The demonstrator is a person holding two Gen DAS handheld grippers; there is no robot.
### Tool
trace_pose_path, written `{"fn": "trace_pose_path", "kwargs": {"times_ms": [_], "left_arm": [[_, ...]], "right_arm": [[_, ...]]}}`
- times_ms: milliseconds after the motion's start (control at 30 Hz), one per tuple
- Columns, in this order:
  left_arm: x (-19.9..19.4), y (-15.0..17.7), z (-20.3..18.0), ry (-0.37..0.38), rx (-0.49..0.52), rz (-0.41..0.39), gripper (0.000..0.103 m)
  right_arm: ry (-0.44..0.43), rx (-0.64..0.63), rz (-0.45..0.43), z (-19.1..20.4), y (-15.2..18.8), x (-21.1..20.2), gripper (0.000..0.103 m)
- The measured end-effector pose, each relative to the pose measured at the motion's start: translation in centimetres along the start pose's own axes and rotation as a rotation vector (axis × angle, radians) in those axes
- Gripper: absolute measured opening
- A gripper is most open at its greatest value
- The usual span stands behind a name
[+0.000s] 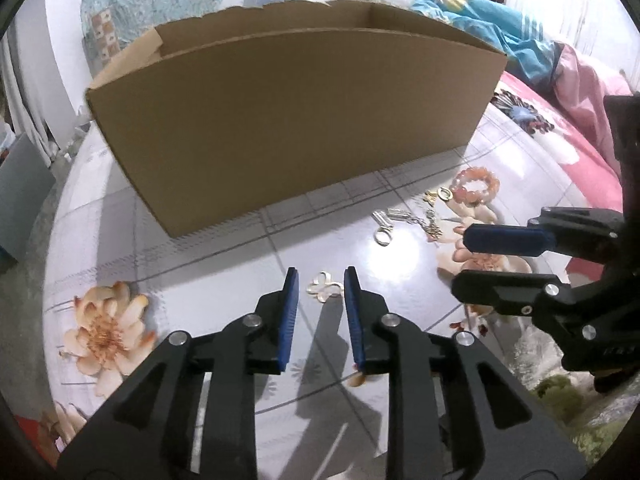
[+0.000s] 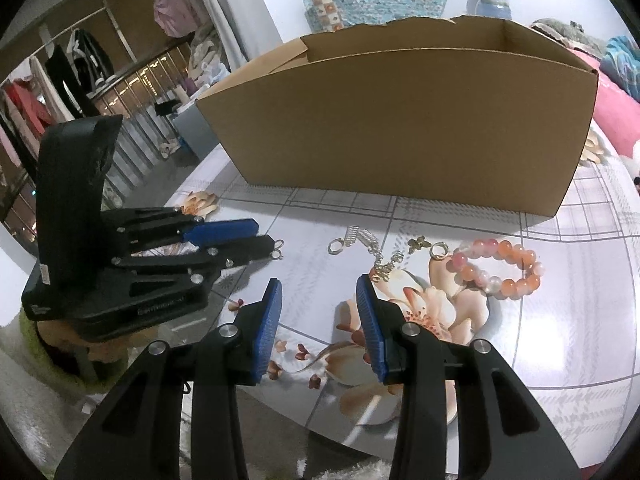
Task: Organize jewelry
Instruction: 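Grasp the gold butterfly charm with the left gripper, then lift the gold butterfly charm with the left gripper toward the box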
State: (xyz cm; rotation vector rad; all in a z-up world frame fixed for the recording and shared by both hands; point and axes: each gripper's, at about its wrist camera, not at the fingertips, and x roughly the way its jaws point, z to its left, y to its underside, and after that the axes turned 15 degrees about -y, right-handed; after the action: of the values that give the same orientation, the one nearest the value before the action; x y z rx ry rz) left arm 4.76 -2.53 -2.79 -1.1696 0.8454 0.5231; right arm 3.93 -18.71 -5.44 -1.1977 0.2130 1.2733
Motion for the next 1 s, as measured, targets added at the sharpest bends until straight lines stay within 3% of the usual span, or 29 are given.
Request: {"fn": "trace_pose_path", "kwargs": {"times_ms": [200,733,1000], "left_arm": [[0.6,0.0,-1.5,-0.068,0.051,0.006,0.022],[0.8,-0.5,-1.6,-0.065,0.040,0.023,0.019],[-0.2,-0.6,0.5,-0.081,-0.002,-0.025,0.019]], "right_arm": [[0.000,0.012,-0.014,-0.3,0.2,-0.4,0.038],[0.001,0.022,-0.048,-0.4,0.3,-1.1,0.038],[-0.004,-0.032,-0.041,0.7,-0.4,-0.1,0.038]]}}
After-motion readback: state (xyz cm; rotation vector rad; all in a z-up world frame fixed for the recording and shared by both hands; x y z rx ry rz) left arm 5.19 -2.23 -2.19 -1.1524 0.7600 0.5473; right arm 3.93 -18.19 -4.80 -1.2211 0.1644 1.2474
